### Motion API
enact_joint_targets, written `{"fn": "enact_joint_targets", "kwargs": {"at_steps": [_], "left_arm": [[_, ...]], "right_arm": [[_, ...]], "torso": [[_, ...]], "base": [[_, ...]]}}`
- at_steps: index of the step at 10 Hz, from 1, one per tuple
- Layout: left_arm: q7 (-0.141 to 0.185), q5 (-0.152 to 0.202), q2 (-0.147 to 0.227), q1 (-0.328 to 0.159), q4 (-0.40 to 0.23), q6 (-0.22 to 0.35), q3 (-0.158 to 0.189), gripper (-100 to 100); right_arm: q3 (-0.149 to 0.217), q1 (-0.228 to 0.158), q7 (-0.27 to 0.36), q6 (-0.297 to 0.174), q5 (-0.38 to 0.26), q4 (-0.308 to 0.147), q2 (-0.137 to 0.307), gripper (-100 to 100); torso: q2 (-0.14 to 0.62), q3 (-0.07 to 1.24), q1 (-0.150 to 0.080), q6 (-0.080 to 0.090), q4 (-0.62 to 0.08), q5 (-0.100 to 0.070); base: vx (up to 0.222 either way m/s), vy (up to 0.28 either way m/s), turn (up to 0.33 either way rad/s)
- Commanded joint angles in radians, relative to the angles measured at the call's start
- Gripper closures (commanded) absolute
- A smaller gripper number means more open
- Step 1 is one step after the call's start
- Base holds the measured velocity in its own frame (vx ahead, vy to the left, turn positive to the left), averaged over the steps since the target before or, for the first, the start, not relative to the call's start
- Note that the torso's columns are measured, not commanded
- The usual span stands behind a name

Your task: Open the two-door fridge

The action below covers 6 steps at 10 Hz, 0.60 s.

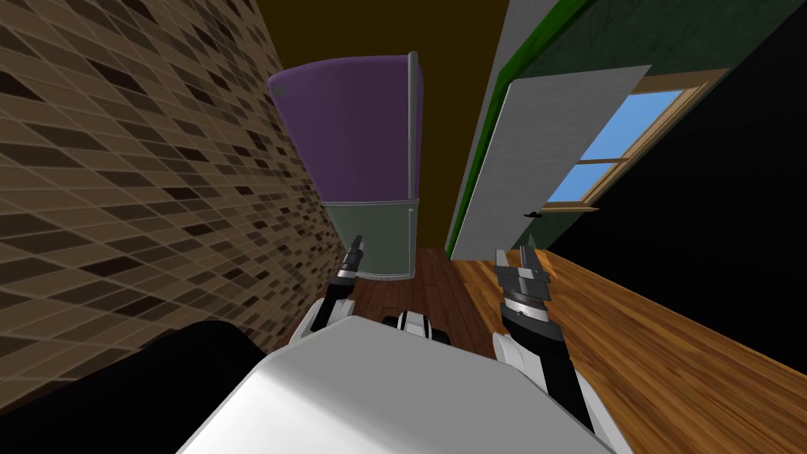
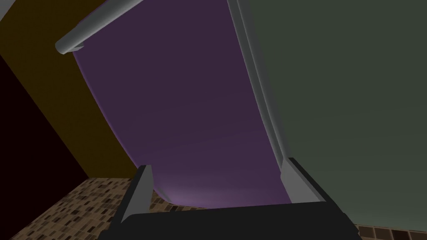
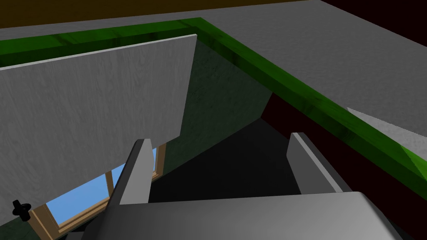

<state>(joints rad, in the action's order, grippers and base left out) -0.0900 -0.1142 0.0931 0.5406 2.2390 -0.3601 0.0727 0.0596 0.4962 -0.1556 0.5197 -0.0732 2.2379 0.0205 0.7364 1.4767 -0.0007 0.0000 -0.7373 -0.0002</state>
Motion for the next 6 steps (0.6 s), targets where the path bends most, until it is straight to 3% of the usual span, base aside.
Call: {"fn": "enact_joint_targets", "kwargs": {"at_steps": [1,6], "left_arm": [[0.008,0.006,0.048,0.002,0.016,0.059,0.016,-100],[0.026,0.022,0.123,0.007,0.062,0.198,0.056,-100]], "right_arm": [[0.000,0.000,0.000,0.000,0.000,0.000,0.000,0],[0.000,0.000,0.000,0.000,0.000,0.000,0.000,0]], "torso": [[0.001,0.000,0.000,0.000,0.000,0.000],[0.002,-0.001,0.001,0.000,-0.001,0.000]], "base": [[0.062,-0.041,-0.065],[0.087,-0.049,-0.077]]}}
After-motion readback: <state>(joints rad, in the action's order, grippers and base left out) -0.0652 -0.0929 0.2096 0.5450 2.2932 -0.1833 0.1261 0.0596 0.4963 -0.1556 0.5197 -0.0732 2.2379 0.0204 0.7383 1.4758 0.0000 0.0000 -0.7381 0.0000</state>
